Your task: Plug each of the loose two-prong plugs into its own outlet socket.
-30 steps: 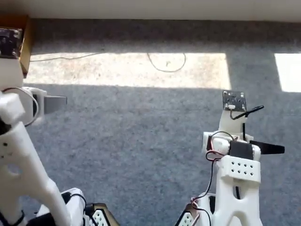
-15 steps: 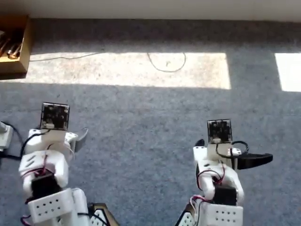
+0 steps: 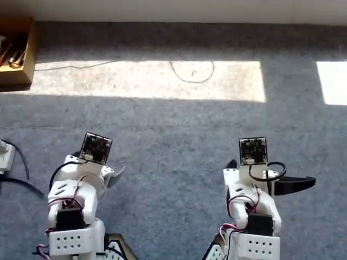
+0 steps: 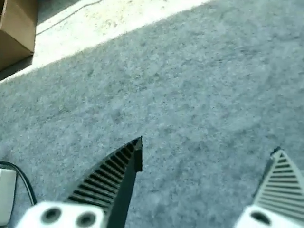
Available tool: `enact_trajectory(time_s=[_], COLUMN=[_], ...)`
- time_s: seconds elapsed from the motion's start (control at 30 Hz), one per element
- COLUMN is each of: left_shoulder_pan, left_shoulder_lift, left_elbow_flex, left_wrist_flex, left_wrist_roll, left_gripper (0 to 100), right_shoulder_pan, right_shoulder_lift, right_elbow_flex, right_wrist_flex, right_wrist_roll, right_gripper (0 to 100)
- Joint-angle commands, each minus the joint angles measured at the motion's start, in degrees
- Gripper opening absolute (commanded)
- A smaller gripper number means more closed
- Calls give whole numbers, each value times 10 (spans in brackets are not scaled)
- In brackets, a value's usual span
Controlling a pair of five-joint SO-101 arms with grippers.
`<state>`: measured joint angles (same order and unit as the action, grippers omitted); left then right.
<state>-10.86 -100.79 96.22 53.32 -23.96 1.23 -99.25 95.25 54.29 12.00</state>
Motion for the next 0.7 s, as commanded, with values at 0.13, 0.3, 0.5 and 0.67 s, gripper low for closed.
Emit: enact_trajectory(time_s=[0.13,0.3,0.5,0.67], left_shoulder_pan=[20,12,8,8], left_shoulder_lift=[20,20,17,14], left_elbow_flex=[11,11,11,11], left_wrist_flex=[16,55,88,190], left_wrist_roll=[-4,-4,-4,-4], left_gripper=[2,14,7,7], right_shoulder_pan=[-4,-4,-6,-6], right_shoulder_lift=[7,4,0,0], right_elbow_flex=[80,80,80,80], right_wrist_flex=[39,35,90,90], right_wrist_roll=[5,8,9,9], right_gripper=[585,85,69,69])
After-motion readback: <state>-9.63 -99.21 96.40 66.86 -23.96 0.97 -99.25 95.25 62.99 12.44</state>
